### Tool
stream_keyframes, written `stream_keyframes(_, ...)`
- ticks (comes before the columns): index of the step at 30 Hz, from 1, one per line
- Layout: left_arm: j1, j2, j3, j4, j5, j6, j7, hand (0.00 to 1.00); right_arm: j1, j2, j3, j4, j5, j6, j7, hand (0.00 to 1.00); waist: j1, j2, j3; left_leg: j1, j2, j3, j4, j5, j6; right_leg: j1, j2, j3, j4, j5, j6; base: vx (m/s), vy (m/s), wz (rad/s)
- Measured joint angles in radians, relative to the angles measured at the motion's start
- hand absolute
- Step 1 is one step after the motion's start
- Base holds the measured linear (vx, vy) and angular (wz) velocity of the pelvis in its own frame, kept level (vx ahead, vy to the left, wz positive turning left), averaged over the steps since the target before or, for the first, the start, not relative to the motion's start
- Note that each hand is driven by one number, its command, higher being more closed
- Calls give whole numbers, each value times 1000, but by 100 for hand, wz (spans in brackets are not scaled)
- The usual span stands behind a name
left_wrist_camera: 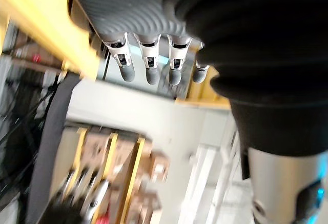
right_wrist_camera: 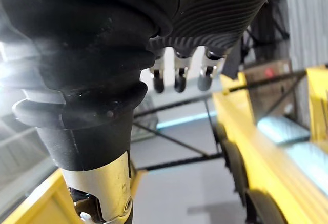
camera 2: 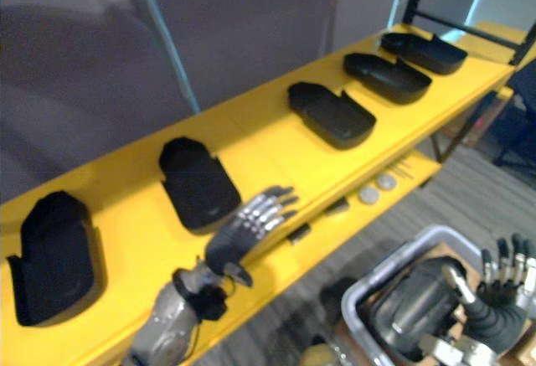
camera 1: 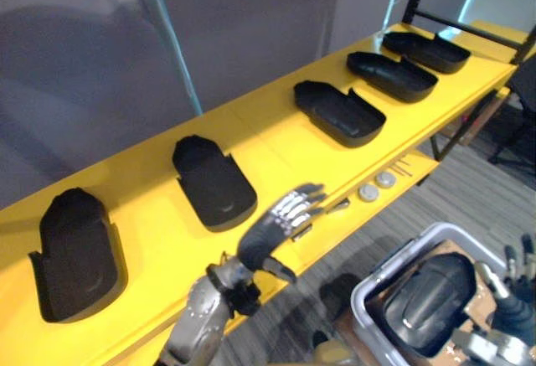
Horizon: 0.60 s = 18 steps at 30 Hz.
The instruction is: Walk over and take plastic housings, then place them on the shelf
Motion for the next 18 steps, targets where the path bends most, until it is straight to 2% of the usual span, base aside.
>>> stream_keyframes(4,-11,5,-6,8,-8,5,17,0,-5,-15,11,16,-1,0,0,0,-13,-6,-5,-2,0,4,1,0,0,-4,1,6,0,1,2,-22,-24,-4)
stream_keyframes(7,-12,8,-50,19,-8,5,32,0,-3,-23,13,20,-1,0,-2,0,-17,-3,-25,-13,-1,16,2,-1,1,-22,1,19,0,6,7,-18,-21,-10)
stream_keyframes(14,-43,12,-123,62,-50,8,26,0,17,-32,23,20,-30,1,-107,0,-22,-16,-34,-10,-2,52,2,-2,1,-39,7,54,1,18,11,-23,-18,-12)
stream_keyframes(18,-60,5,-168,90,-41,7,30,0,43,-32,16,20,-18,-6,-103,0,-53,-20,-34,8,0,91,5,-15,-2,-39,15,95,-1,24,13,-35,-20,-35)
